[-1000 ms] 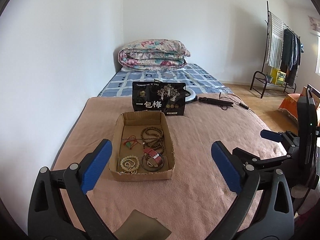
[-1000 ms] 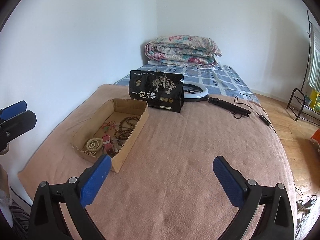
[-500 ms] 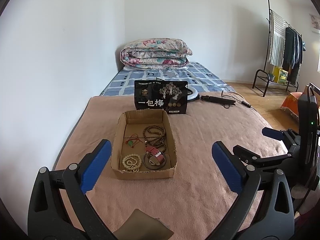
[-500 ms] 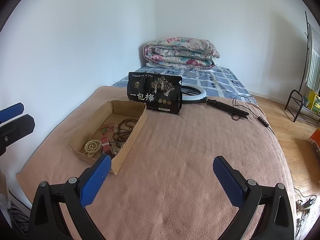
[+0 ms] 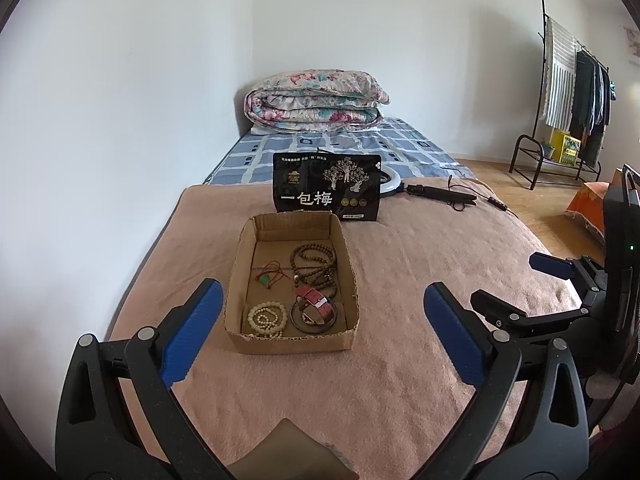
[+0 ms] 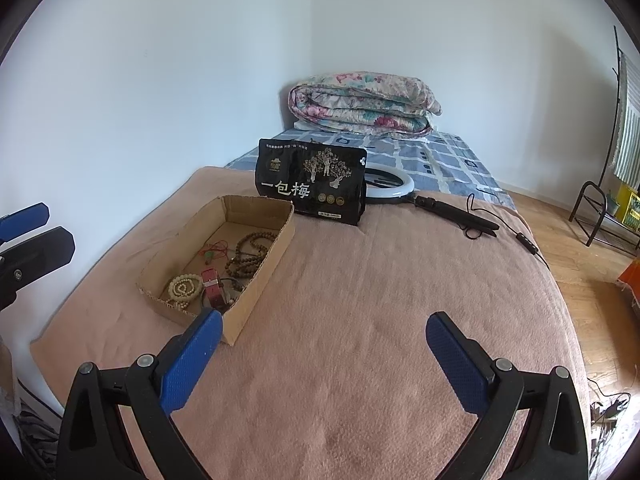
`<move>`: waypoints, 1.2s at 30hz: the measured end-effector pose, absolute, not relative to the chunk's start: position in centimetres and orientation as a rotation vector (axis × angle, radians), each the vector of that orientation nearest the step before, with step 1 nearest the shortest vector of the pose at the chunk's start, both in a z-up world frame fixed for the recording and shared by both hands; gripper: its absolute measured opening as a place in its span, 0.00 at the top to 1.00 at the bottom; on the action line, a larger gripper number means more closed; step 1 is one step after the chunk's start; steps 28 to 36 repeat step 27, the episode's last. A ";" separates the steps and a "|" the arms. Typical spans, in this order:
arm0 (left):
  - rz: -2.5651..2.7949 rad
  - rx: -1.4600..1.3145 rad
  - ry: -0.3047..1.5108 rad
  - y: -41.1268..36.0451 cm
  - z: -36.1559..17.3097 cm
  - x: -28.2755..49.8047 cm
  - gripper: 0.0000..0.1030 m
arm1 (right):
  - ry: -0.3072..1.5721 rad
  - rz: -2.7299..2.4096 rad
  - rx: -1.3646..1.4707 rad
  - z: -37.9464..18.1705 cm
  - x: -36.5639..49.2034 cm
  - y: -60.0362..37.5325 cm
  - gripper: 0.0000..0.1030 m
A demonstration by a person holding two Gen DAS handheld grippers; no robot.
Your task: Organize jewelry
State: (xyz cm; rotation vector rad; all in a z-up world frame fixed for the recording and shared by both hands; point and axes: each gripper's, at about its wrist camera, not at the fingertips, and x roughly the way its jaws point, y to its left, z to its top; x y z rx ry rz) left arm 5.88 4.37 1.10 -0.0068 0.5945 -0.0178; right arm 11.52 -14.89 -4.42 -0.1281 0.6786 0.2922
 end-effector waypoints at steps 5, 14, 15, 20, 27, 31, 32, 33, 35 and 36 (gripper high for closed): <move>-0.017 -0.007 0.595 4.3 1.1 5.9 0.01 | 0.678 0.292 -0.128 -4.4 11.5 -14.9 0.00; -0.017 -0.005 0.595 4.3 1.0 6.0 0.01 | 0.684 0.298 -0.135 -4.5 11.5 -14.7 0.00; -0.017 -0.004 0.595 4.4 0.9 6.0 0.01 | 0.684 0.298 -0.134 -4.5 11.5 -14.7 0.00; -0.014 -0.002 0.592 4.3 0.9 5.9 0.01 | 0.686 0.297 -0.136 -4.6 11.5 -14.7 0.00; -0.006 -0.009 0.596 4.5 0.5 6.1 0.01 | 0.690 0.300 -0.137 -4.9 11.5 -14.7 0.00; -0.006 -0.009 0.596 4.5 0.5 6.1 0.01 | 0.690 0.300 -0.137 -4.9 11.5 -14.7 0.00; -0.006 -0.009 0.596 4.5 0.5 6.1 0.01 | 0.690 0.300 -0.137 -4.9 11.5 -14.7 0.00; -0.006 -0.009 0.596 4.5 0.5 6.1 0.01 | 0.690 0.300 -0.137 -4.9 11.5 -14.7 0.00; -0.006 -0.009 0.596 4.5 0.5 6.1 0.01 | 0.690 0.300 -0.137 -4.9 11.5 -14.7 0.00; -0.006 -0.009 0.596 4.5 0.5 6.1 0.01 | 0.690 0.300 -0.137 -4.9 11.5 -14.7 0.00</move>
